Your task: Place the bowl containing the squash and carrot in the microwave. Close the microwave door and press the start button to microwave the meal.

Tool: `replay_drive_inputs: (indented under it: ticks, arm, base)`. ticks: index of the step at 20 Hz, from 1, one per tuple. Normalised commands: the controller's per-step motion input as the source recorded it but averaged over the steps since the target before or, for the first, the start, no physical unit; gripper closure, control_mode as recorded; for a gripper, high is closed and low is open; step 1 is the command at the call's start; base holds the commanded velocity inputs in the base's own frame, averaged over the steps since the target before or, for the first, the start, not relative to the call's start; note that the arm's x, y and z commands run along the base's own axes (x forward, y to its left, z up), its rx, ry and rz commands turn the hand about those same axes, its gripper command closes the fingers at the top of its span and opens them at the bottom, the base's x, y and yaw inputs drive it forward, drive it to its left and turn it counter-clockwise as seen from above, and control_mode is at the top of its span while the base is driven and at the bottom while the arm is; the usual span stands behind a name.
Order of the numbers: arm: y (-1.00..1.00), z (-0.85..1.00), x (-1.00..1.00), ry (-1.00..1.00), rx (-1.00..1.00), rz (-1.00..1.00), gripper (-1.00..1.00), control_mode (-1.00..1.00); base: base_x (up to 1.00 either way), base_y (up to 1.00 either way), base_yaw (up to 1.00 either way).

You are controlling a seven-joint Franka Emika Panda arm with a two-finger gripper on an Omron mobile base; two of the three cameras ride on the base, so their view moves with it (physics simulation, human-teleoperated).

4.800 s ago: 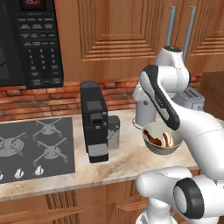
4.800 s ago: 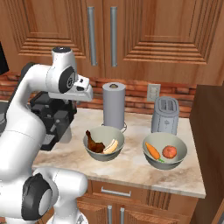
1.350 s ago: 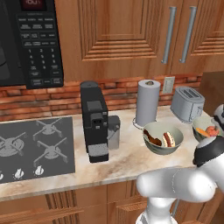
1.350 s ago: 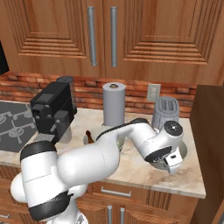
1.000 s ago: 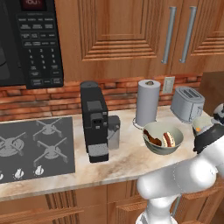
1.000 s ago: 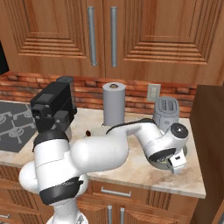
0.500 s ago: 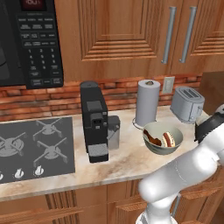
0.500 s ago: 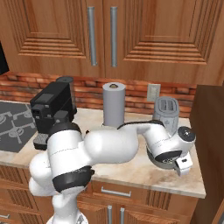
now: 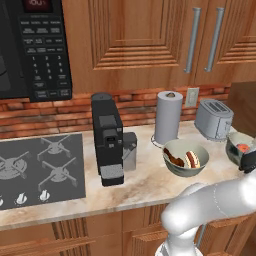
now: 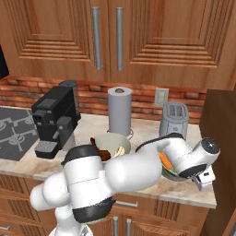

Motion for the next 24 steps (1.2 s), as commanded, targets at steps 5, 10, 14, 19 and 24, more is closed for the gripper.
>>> replay_drive_inputs:
  ticks: [5,10,14,19,24]
  arm:
    - [0.32,-0.01,0.00,0.00,-0.01,-0.01,1.00,-1.00]
    - [0.16,0.00,0.00,0.00,0.00,0.00,1.00,-1.00]
    - [0.01,0.00,0.00,0.00,0.00,0.00,1.00,-1.00]
    - [0.16,0.40,-0.15,-0.03,0.00,0.00,1.00,-1.00]
    - [0.43,0.52,-0.47,-0.16,-0.06,0.00,1.00,-1.00]
  base:
    - [0.00,0.00,0.00]
    - [0.00,0.00,0.00]
    - [0.00,0.00,0.00]
    - [0.00,0.00,0.00]
    - [0.00,0.00,0.00]
